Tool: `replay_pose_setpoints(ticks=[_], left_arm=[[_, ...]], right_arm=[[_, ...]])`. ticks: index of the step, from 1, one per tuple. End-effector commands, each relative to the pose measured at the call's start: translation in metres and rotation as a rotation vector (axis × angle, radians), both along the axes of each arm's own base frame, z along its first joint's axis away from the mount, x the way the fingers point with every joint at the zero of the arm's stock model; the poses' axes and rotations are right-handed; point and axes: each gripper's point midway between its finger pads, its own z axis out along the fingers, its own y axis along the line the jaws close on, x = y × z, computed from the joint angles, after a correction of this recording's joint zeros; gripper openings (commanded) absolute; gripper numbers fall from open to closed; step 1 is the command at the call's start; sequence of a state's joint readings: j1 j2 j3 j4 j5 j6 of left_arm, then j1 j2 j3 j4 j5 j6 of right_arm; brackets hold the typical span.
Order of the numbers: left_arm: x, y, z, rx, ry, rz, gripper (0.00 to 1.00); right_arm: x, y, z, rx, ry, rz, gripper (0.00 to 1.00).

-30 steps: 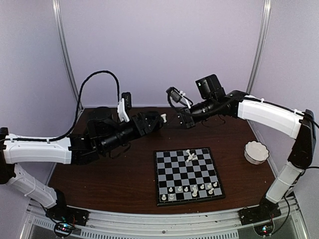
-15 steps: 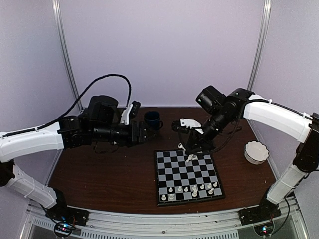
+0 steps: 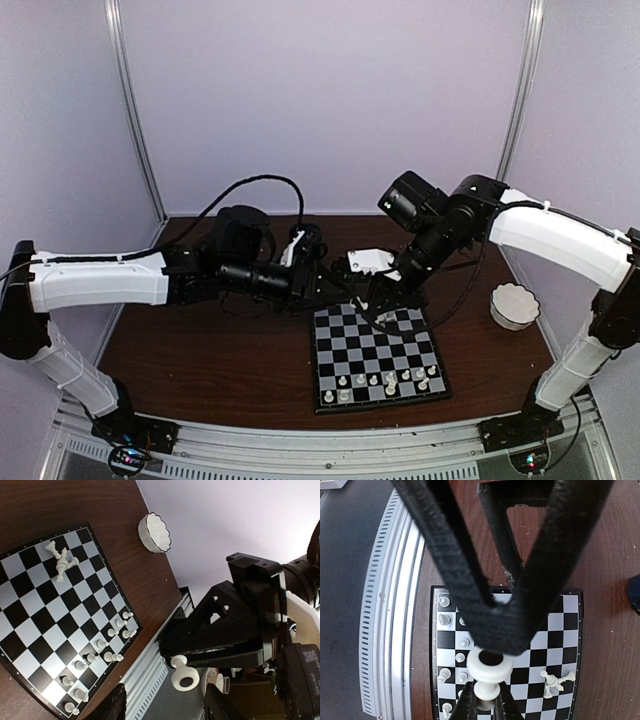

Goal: Set up the chess pieces on the board
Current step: Pass from the right arm to the left

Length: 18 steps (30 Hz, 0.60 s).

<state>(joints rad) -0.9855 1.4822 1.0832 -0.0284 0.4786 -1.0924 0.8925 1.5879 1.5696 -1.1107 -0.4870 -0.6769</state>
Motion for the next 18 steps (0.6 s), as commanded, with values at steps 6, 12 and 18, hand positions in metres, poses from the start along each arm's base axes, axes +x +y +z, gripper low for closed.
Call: replay_pose_setpoints(ticks=[6,12,18], left_arm=[[-0.007,-0.015,0.009,-0.085,0.029,-0.044,0.47],[-0.007,-0.016,0.005,-0.091,0.042,-0.043,0.42],[-0.009,-0.018,0.001,-0.091,0.057,-0.051,0.38]], right_arm=[[0.005,0.009,0.007,-0.012,-0.057,-0.016,0.04],[0.002,0.012,0.006,-0.023,-0.07,-0.006,0.04],[0.002,0.014,0.007,-0.025,-0.082,-0.009,0.04]])
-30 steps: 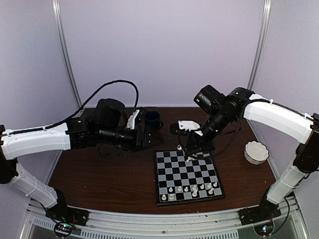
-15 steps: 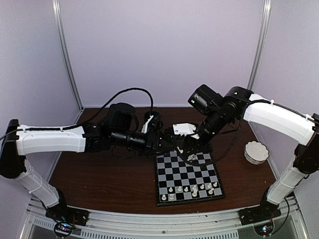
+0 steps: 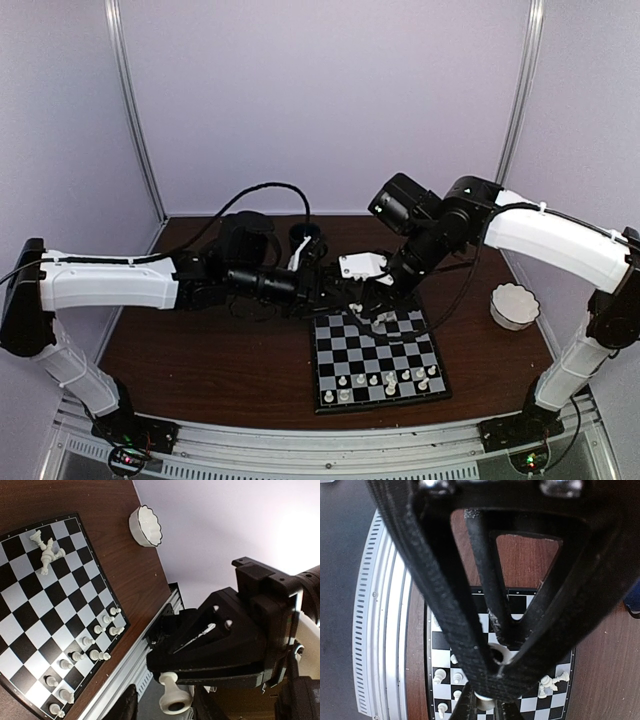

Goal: Set up the chess pieces on the board
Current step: Pass from the right arm to the left

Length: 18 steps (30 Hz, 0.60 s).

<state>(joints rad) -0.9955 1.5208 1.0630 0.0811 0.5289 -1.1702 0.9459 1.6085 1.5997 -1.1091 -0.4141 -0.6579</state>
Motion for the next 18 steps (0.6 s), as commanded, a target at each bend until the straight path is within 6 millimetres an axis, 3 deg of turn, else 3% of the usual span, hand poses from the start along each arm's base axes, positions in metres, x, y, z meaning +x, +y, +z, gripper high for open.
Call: replay_pose_setpoints(ticks=[1,13,15,18], left_arm=[[-0.0032,-0.0061,0.0031,-0.036,-0.005,-0.021,0.37],[-0.0052,-0.0098,0.0026,-0.052,0.01,-0.036,0.17],[-0.0057,-0.01,0.003,-0.051,0.012,-0.039,0.18],[-0.0056,-0.0097,-0.0008,-0.035,0.022,-0.038,0.28]], right_arm=[[0.0051,0.005,0.0079,0.008,-0.034,-0.014,0.04],[0.0083,0.0051,0.0102,0.005,-0.063,-0.027,0.05],[0.0096,0.0048,0.01,0.004,-0.07,-0.032,0.05],[0.0105,0.0054,0.0097,0.004,-0.07,-0.036,0.05]])
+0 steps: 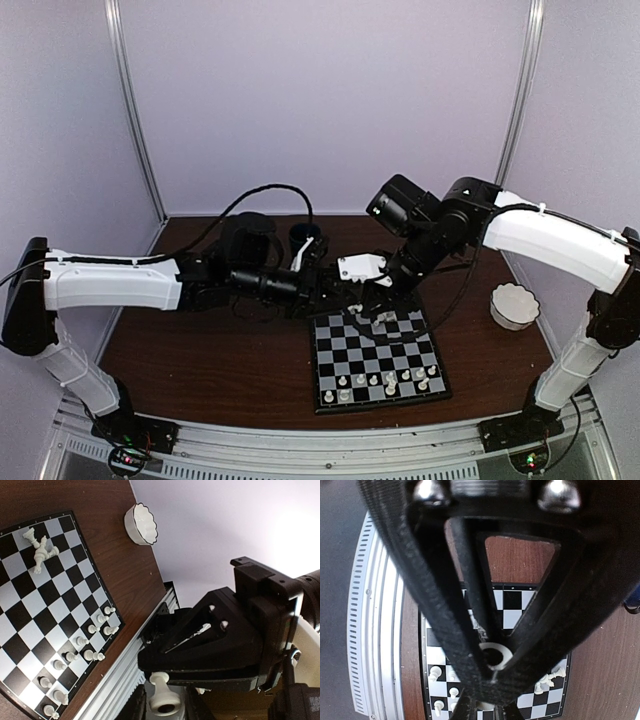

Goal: Set up the chess pieces on the board
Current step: Pass from the right arm to the left

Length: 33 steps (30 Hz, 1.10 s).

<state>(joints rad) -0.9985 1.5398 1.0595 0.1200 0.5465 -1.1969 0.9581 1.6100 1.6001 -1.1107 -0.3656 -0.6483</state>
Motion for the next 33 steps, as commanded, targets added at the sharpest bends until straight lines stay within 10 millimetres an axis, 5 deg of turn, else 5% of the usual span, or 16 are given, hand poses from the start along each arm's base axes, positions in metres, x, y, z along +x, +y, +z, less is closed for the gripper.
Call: replay_pose_setpoints(ticks=[1,10,16,19,22,28,33], left_arm=[[-0.004,-0.005,0.0,-0.017,0.002,-0.028,0.29],[-0.003,-0.005,0.002,-0.028,-0.006,-0.023,0.16],[0.004,0.001,0.016,-0.1,-0.093,0.021,0.13],[0.005,0.005,0.03,-0.152,-0.188,0.031,0.12],[0.005,0.01,0.046,-0.222,-0.284,0.045,0.12],[0.005,0.011,0.067,-0.324,-0.399,0.05,0.12],[0.011,0.007,0.071,-0.373,-0.425,0.071,0.12]], right_arm=[[0.008,0.007,0.013,0.032,-0.042,-0.019,0.05],[0.009,0.009,0.013,0.033,-0.039,-0.02,0.07],[0.013,-0.004,0.044,0.121,-0.007,-0.078,0.3],[0.025,-0.02,0.087,0.344,0.13,-0.178,0.46],[0.042,-0.037,0.116,0.566,0.342,-0.274,0.52],[0.04,-0.035,0.107,0.711,0.818,-0.325,0.55],[0.041,-0.024,0.104,0.775,0.947,-0.342,0.58]])
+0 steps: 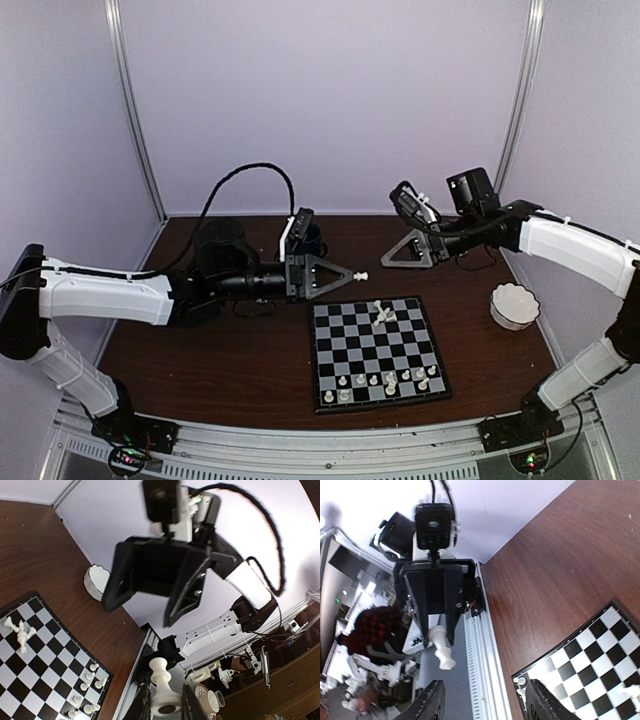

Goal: Set up the chess pieces on the board
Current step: Pass from the right arm to the left, then pass from the left arm to the right

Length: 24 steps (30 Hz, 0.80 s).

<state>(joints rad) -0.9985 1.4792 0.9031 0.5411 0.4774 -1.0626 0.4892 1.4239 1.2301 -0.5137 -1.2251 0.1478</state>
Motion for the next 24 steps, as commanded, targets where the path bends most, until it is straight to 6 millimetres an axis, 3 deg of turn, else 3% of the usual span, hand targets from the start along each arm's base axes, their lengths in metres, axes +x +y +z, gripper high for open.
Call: replay_pose_setpoints(ticks=[1,14,20,24], left_arm=[[0.004,-0.002,0.027,-0.127,-0.106,0.019,0.12],[0.011,-0.014,0.027,-0.173,-0.096,0.016,0.1],[0.012,-0.012,0.03,-0.186,-0.102,0.024,0.1],[0.014,-0.01,0.031,-0.192,-0.102,0.034,0.1]], right_arm=[[-0.012,0.014,0.032,0.155,0.102,0.085,0.58],[-0.032,0.032,0.029,0.15,0.158,0.172,0.52],[-0.032,0.032,0.025,0.144,0.163,0.167,0.48],[-0.03,0.033,0.021,0.138,0.167,0.16,0.4]])
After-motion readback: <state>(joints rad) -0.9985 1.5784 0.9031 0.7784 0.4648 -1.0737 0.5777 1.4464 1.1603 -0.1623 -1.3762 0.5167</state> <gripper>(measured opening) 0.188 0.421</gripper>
